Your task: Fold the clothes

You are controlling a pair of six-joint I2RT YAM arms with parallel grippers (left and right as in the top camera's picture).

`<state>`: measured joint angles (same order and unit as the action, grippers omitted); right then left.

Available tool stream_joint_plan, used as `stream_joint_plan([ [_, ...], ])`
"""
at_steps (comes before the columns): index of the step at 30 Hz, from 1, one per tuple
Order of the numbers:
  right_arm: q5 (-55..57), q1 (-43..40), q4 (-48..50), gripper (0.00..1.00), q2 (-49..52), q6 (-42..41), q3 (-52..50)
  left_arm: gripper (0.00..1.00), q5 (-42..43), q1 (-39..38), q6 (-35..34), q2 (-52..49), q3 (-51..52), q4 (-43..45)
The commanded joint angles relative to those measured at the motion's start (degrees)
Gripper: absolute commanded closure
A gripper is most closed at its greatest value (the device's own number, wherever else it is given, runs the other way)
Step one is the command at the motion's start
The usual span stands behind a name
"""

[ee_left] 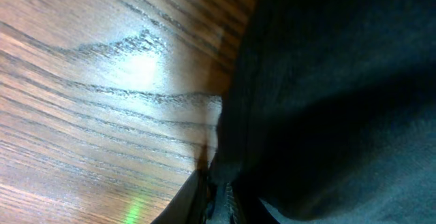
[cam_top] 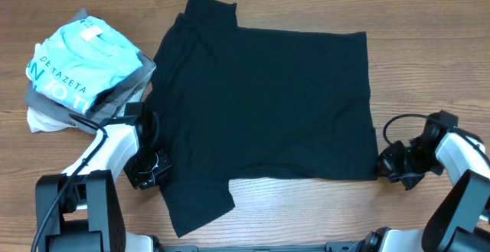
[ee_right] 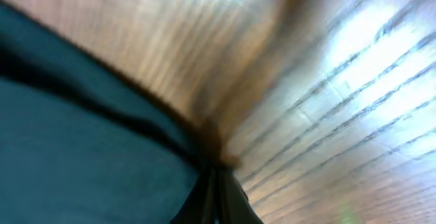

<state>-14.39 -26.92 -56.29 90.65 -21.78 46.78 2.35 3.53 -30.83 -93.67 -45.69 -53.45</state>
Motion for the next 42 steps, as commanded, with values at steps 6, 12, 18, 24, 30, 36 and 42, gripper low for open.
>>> stream_joint_plan([
  [6,-3.0,-0.2,5.8,0.95,0.1,0.7,9.5,0.84,0.7,0.2,1.5,-0.7,0.5,2.5],
  [12,-3.2,-0.2,9.4,0.41,0.1,0.8,9.4,0.83,0.7,0.2,1.5,-0.7,0.5,2.5],
  [18,2.4,-0.6,2.2,0.41,0.1,-2.1,8.9,0.83,0.7,0.2,1.6,-0.7,0.5,2.5],
  [24,2.4,-0.6,0.2,0.47,0.1,-2.1,4.1,0.83,0.7,0.2,1.7,-0.7,0.5,2.4],
  [30,0.0,-0.6,3.0,0.34,0.1,-1.2,-3.4,0.72,2.1,0.2,3.3,-0.7,0.5,2.6],
  [36,-9.9,-0.6,7.7,0.80,0.1,2.9,-5.7,0.67,8.0,0.1,9.3,0.1,-2.8,0.3],
  [42,-9.8,-1.0,11.0,0.96,0.0,3.0,-4.3,0.57,12.3,-0.7,16.1,6.0,-8.2,-3.5],
])
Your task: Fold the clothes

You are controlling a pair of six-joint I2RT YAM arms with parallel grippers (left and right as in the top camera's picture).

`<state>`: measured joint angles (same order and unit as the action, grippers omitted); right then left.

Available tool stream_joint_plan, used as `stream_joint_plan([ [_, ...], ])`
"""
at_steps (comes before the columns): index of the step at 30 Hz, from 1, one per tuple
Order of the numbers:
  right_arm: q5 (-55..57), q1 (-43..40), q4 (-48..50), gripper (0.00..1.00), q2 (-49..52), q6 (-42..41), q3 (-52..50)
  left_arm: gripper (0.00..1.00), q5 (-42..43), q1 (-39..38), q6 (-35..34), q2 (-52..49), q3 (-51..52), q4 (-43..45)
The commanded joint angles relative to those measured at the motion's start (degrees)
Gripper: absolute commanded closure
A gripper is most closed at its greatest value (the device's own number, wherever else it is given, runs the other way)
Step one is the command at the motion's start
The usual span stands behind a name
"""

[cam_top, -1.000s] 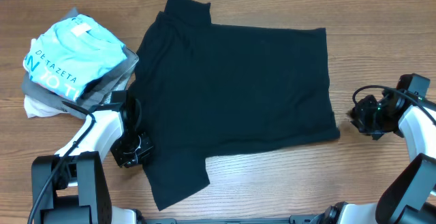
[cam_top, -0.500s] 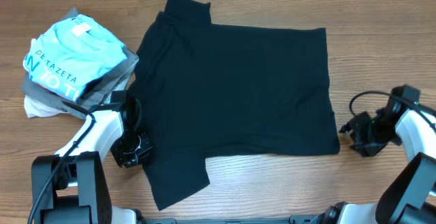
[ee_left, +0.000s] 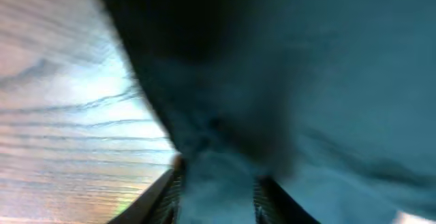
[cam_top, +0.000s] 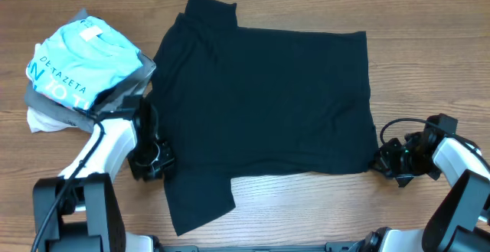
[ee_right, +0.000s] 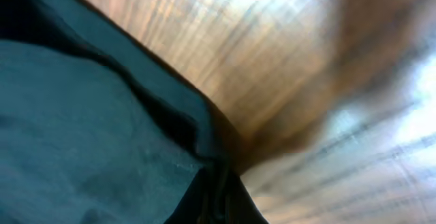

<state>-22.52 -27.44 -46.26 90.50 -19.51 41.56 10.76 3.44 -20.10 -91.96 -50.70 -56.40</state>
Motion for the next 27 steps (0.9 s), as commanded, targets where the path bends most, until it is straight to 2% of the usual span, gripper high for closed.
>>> stream_joint_plan([
  [1,-1.8,-0.5,1.1,0.96,0.1,0.7,1.7,0.55,3.9,-1.1,5.8,5.3,-3.6,-0.6],
  [3,-2.1,-0.5,0.9,0.96,-0.5,0.7,3.4,0.46,4.4,-2.5,6.4,7.5,-3.9,-1.3],
  [8,-2.0,-0.5,0.0,0.96,-3.8,0.3,7.0,0.39,8.9,-7.7,4.3,9.9,-3.9,-6.9],
  [11,-2.0,-0.5,-0.2,0.96,-4.8,-0.2,8.0,0.34,8.8,-11.9,-0.2,9.9,-3.6,-9.1],
  [13,-2.1,-0.5,-0.3,0.96,-5.0,-0.2,8.2,0.27,6.2,-14.6,-6.4,9.9,-2.8,-10.8],
  [16,-2.1,-0.5,-0.8,0.96,-5.0,-0.2,8.1,0.16,1.7,-15.6,-14.4,9.9,-1.1,-12.9],
  [18,-2.1,-0.5,-1.0,0.96,-5.0,-0.2,8.1,0.12,1.1,-15.6,-17.5,9.9,0.7,-13.8],
  [22,-2.3,-0.5,-1.0,0.96,-5.0,-0.2,8.1,0.16,5.6,-15.6,-19.6,9.9,6.8,-12.2],
  [27,-2.3,-0.5,-0.9,0.96,-5.0,-0.2,8.1,0.37,9.2,-15.6,-21.3,9.9,13.9,-5.2],
])
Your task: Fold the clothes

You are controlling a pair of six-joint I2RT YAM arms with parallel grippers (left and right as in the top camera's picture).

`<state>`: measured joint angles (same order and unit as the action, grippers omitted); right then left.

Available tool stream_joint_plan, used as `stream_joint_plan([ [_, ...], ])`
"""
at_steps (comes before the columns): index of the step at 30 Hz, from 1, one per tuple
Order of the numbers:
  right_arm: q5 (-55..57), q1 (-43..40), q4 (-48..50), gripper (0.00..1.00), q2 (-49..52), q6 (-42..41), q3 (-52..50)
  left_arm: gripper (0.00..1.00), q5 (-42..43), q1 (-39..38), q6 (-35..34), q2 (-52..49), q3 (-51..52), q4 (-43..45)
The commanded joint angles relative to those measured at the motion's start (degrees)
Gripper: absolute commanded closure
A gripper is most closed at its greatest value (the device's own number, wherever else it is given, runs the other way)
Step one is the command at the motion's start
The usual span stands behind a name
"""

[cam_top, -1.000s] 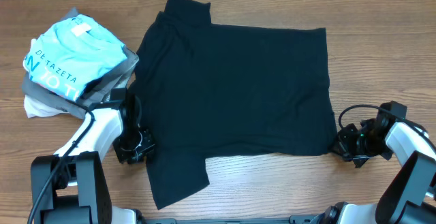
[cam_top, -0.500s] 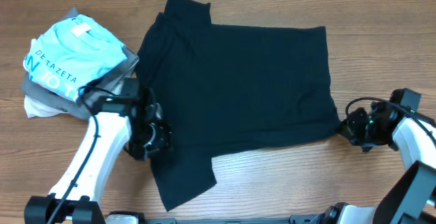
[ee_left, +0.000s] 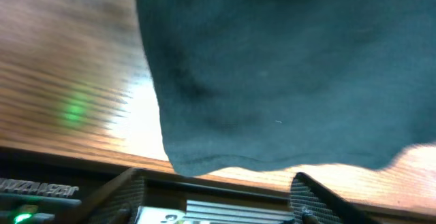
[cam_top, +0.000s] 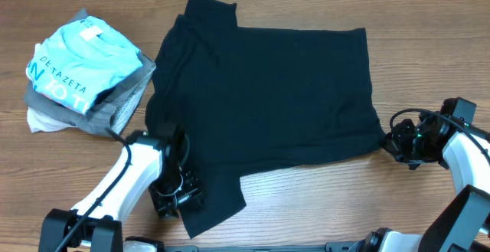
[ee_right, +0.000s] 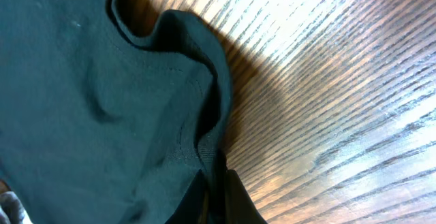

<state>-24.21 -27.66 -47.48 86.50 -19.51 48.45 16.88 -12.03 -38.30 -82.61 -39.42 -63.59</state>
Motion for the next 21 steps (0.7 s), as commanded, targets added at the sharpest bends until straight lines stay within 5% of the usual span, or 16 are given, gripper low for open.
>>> stream_joint_plan([
  [1,-0.6,-0.3,0.3,0.96,-1.0,-0.2,1.2,0.39,3.0,-0.1,-3.7,0.5,3.6,2.9],
  [6,-0.6,-0.3,0.3,0.96,-1.0,-0.2,1.2,0.64,2.6,-0.1,-5.3,0.5,7.6,7.1],
  [9,-0.6,-0.3,0.5,0.96,-1.0,-0.2,1.2,0.67,3.5,-0.1,-5.4,0.5,9.5,8.2],
  [14,-0.8,-0.3,0.7,0.96,-1.0,-0.2,1.2,0.41,1.4,-0.2,-3.5,0.5,10.6,8.2],
  [21,-1.0,-0.3,0.7,0.96,-1.0,-0.2,1.2,0.38,-3.7,-0.2,-3.5,0.5,10.6,8.3],
])
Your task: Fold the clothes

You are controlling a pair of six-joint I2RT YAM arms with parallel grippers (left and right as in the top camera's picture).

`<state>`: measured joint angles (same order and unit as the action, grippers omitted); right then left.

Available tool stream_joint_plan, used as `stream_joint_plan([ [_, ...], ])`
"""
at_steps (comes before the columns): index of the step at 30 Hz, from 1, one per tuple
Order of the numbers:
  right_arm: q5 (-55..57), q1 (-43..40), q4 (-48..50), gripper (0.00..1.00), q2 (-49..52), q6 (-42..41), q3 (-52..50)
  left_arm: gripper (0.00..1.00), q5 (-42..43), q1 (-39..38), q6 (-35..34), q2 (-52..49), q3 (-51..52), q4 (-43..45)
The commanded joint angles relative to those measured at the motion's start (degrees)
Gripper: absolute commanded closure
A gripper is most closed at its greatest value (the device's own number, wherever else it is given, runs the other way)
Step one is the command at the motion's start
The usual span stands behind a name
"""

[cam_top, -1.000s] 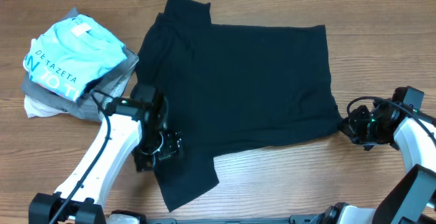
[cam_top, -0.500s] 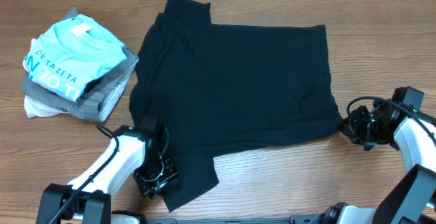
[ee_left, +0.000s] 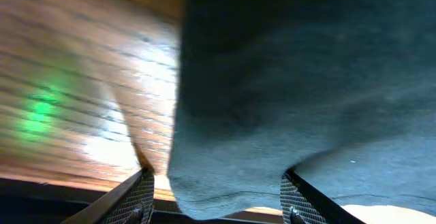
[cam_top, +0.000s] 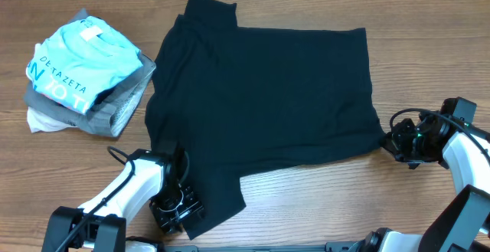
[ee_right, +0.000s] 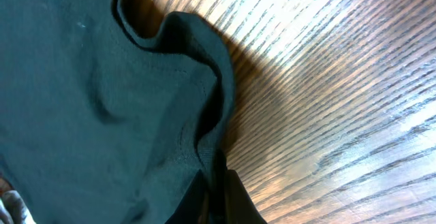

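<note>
A black T-shirt (cam_top: 260, 91) lies spread flat mid-table, one sleeve (cam_top: 214, 202) pointing to the front left. My left gripper (cam_top: 178, 210) sits at that sleeve's left edge. In the left wrist view its fingers (ee_left: 142, 195) stand wide open, and the sleeve's dark fabric (ee_left: 272, 101) reaches down between them, so my left gripper (ee_left: 218, 207) holds nothing. My right gripper (cam_top: 392, 143) is at the shirt's front right corner. In the right wrist view my right gripper (ee_right: 216, 195) is shut on a pinched fold of the black hem (ee_right: 197, 81).
A stack of folded clothes (cam_top: 80, 72), a light blue printed shirt on top, lies at the far left. The wooden table (cam_top: 306, 206) shows bare in front of the shirt. The table's front edge (ee_left: 82, 193) runs just under the left fingers.
My left gripper has moved a little nearer the front edge along the sleeve, whose fabric now lies deeper between its open fingers. The right gripper and the shirt's corner have not moved.
At first both grippers were shut on the shirt, left on its left side, right on the front right corner. Then the left fingers stood apart there. Later the left gripper was open by the front sleeve, and the right had the corner farther right, as now.
</note>
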<state>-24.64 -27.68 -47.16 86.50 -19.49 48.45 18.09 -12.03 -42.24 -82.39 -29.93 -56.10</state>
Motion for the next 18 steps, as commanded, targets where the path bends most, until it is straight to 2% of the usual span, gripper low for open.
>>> stream_joint_plan([
  [1,-0.5,-0.3,0.4,0.96,-1.0,-0.2,1.2,0.38,-4.9,-0.3,0.4,0.3,1.1,0.9],
  [2,-0.5,-0.3,0.4,0.96,-1.0,-0.2,1.2,0.40,-4.9,-0.5,0.4,0.3,1.1,0.9],
  [5,-0.5,-0.3,0.4,0.96,-1.0,-0.2,1.2,0.56,-4.9,-1.1,-0.1,0.3,1.1,0.9],
  [6,-0.5,-0.3,0.4,0.96,-1.0,-0.2,1.2,0.64,-4.9,-1.4,-0.3,0.3,1.1,0.9],
  [9,-0.5,-0.3,0.4,0.96,-1.0,-0.2,1.2,0.95,-4.9,-2.2,-0.2,0.3,1.1,0.9],
  [18,-0.5,-0.3,0.0,0.96,-1.0,-0.2,1.3,0.96,-4.5,-1.9,3.4,0.9,-4.5,-1.4],
])
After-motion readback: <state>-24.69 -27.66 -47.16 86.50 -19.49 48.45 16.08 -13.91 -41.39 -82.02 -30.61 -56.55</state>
